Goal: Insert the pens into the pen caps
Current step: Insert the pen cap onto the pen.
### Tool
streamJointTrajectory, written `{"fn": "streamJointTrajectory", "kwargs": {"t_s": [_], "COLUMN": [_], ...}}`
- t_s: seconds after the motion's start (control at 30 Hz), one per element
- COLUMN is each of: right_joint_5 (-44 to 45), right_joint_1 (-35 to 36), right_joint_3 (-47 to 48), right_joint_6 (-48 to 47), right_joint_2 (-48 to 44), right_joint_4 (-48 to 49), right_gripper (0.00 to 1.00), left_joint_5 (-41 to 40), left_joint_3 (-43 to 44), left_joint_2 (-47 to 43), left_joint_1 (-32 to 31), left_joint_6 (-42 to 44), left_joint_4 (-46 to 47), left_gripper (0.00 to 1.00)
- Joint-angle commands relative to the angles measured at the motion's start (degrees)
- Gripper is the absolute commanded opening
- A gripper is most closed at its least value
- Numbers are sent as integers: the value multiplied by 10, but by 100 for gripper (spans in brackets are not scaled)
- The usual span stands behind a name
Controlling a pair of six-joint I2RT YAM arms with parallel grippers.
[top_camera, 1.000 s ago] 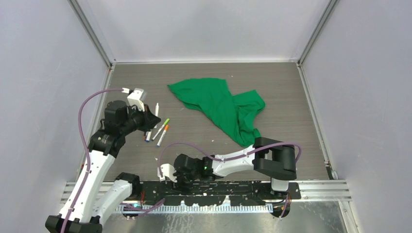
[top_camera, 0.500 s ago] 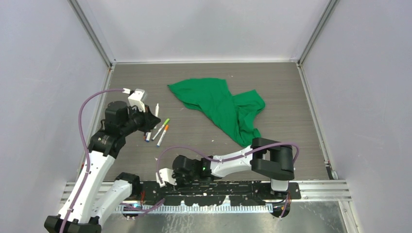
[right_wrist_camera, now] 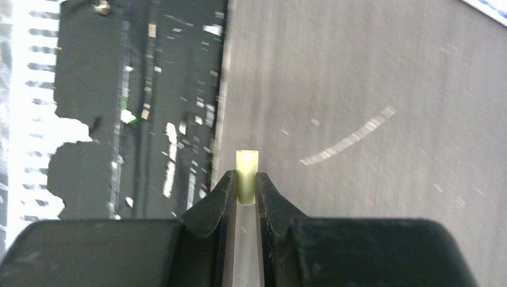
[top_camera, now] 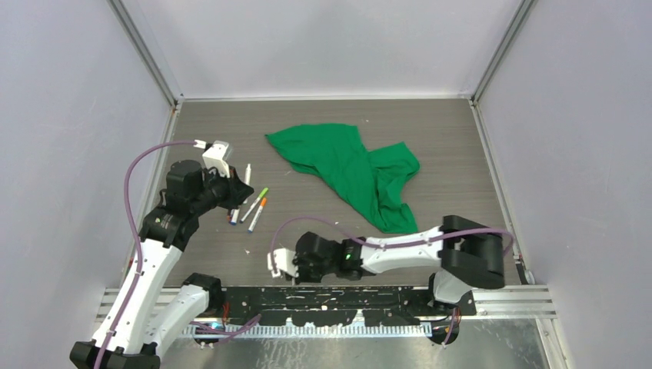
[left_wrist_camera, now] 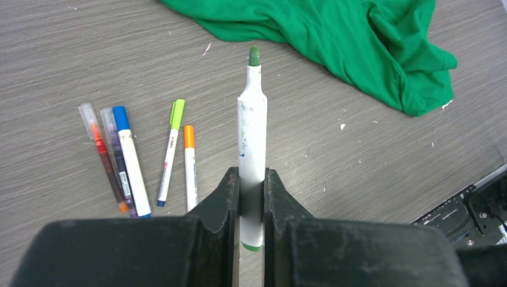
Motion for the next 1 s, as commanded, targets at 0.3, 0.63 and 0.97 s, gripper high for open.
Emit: {"fn": "streamJointTrajectory", "kwargs": {"t_s": [0.3, 0.63, 0.97], "right_joint_5": [84, 90, 137], "right_joint_1": [-79, -80, -62], "right_joint_3": [-57, -72, -62], "right_joint_6": [62, 96, 206], "right_joint_2": [-87, -56, -68], "right_joint_4": [-57, -42, -75], "right_gripper": [4, 17, 60], "left_joint_5": [-1, -5, -9], "left_joint_3": [2, 3, 4], "left_joint_2": [-3, -8, -13], "left_joint_1": [-2, -5, -8], "left_joint_6": [9, 9, 10], "left_joint_4": [8, 7, 7], "left_gripper": [0, 1, 2]}}
